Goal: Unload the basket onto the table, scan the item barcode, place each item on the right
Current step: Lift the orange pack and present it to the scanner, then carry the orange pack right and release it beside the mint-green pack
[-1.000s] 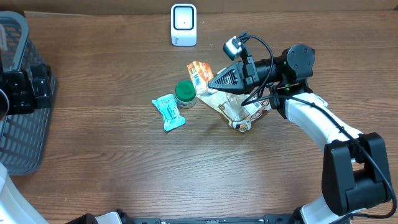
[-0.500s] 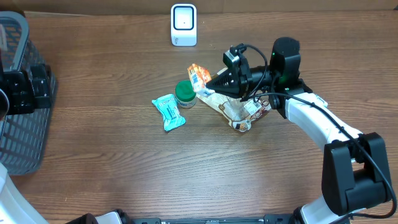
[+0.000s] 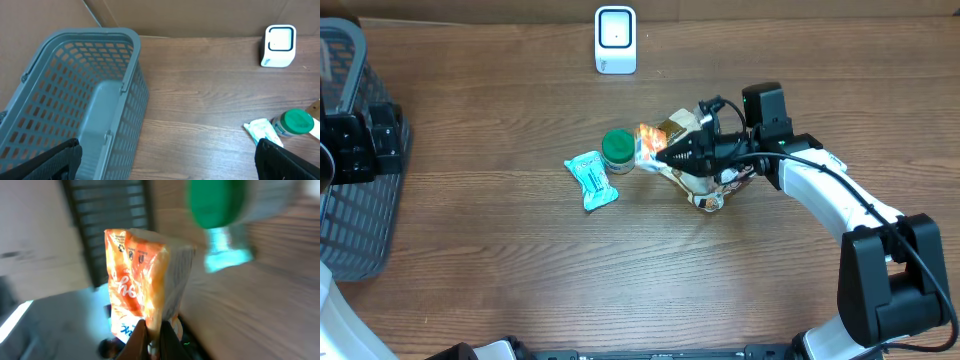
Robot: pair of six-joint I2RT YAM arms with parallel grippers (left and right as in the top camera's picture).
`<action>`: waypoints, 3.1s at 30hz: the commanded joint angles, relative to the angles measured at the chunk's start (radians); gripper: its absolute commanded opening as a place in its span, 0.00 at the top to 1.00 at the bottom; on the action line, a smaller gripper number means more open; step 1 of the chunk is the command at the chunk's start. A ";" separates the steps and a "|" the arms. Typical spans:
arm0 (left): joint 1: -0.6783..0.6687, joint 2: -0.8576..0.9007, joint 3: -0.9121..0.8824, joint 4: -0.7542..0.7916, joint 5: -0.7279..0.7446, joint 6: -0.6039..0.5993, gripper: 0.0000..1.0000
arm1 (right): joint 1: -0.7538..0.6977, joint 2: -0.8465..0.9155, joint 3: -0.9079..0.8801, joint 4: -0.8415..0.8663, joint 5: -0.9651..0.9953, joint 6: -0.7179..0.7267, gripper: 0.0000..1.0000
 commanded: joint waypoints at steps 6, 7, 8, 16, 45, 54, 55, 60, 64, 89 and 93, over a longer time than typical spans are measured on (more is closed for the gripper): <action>0.004 0.000 0.002 0.004 0.006 0.015 0.00 | 0.001 -0.019 0.093 -0.286 0.383 -0.248 0.96; 0.004 0.000 0.002 0.004 0.006 0.015 0.00 | 0.002 -0.019 0.128 -0.338 0.418 -0.265 0.96; 0.004 0.000 0.002 0.004 0.006 0.015 0.00 | 0.004 -0.019 0.166 -0.389 0.462 -0.274 0.96; 0.004 0.000 0.002 0.004 0.006 0.015 0.01 | 0.096 -0.019 0.642 -0.732 0.903 -0.313 0.96; 0.004 0.000 0.002 0.004 0.006 0.015 0.00 | 0.336 0.656 0.906 0.528 1.598 -1.577 0.96; 0.003 0.000 0.002 0.004 0.006 0.015 0.00 | 0.318 0.768 0.906 0.599 1.567 -1.593 0.96; 0.003 0.000 0.002 0.004 0.006 0.015 0.00 | 0.316 0.772 0.906 0.595 1.567 -1.592 0.96; 0.003 0.000 0.002 0.004 0.006 0.015 0.00 | 0.312 0.784 0.905 0.568 1.567 -1.592 0.96; 0.004 0.000 0.002 0.004 0.006 0.015 0.00 | 0.312 0.784 0.906 0.567 1.567 -1.592 0.96; 0.003 0.000 0.002 0.004 0.006 0.015 0.00 | 0.347 0.455 0.906 0.228 1.274 -1.087 0.96; 0.003 0.000 0.002 0.004 0.006 0.015 0.01 | 0.323 0.296 0.906 -0.004 0.982 -0.827 0.96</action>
